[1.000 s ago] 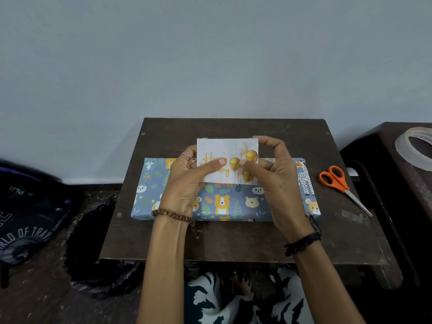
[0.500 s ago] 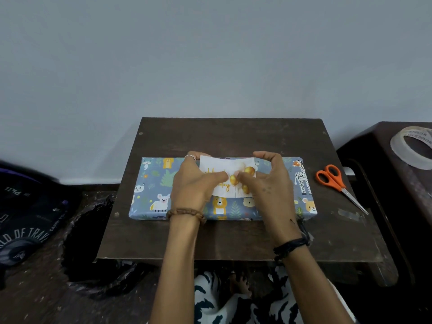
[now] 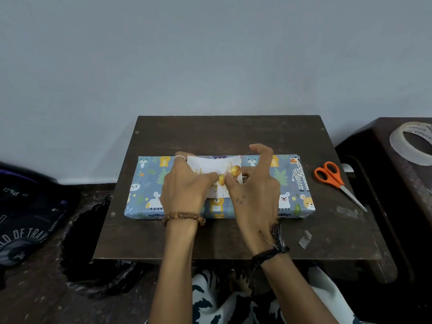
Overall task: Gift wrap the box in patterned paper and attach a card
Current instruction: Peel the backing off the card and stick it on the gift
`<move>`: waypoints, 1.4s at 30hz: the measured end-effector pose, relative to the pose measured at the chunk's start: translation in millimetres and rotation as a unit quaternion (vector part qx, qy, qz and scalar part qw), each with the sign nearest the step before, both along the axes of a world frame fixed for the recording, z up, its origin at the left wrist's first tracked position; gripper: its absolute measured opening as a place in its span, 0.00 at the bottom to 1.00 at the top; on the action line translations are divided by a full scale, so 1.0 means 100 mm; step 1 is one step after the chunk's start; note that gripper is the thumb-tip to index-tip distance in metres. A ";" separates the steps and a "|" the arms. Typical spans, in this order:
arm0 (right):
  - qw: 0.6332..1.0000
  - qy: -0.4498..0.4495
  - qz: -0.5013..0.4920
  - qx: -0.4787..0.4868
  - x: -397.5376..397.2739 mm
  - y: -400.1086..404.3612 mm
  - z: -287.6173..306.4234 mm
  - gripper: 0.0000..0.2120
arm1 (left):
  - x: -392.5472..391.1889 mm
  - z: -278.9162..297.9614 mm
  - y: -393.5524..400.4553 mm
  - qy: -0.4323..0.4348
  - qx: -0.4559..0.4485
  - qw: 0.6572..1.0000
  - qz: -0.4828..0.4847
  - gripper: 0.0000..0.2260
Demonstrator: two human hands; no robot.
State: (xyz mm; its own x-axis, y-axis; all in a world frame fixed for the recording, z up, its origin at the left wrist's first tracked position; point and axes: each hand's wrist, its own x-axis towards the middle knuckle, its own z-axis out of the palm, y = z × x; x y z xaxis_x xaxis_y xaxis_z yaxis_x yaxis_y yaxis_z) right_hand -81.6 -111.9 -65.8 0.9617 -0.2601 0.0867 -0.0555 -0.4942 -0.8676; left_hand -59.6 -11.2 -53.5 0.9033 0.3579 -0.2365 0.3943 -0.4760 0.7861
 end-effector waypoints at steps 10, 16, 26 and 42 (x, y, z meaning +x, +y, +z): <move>0.999 -0.015 -0.001 -0.048 0.03 0.01 0.02 0.21 | 0.02 0.03 -0.01 0.013 0.021 1.000 -0.017 0.17; 0.997 -0.022 -0.003 -0.068 0.04 0.01 -0.01 0.21 | 0.02 0.01 -0.02 -0.003 0.039 0.998 -0.039 0.19; 0.995 -0.011 0.012 -0.095 0.04 -0.04 -0.04 0.23 | 0.04 -0.07 0.04 -0.018 0.128 0.990 -0.048 0.32; 0.906 -0.129 -0.032 -0.401 0.00 0.10 -0.17 0.19 | 0.05 -0.17 0.07 0.027 0.129 0.990 -0.051 0.28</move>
State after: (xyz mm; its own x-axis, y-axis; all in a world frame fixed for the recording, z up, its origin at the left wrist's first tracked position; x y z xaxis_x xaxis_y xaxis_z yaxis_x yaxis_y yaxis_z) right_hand -81.7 -101.7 -83.3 0.8677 -0.0692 0.4923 0.0467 -0.9745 -0.2193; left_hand -54.4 -3.9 -70.7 0.9265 0.3195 -0.1986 0.3719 -0.6980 0.6119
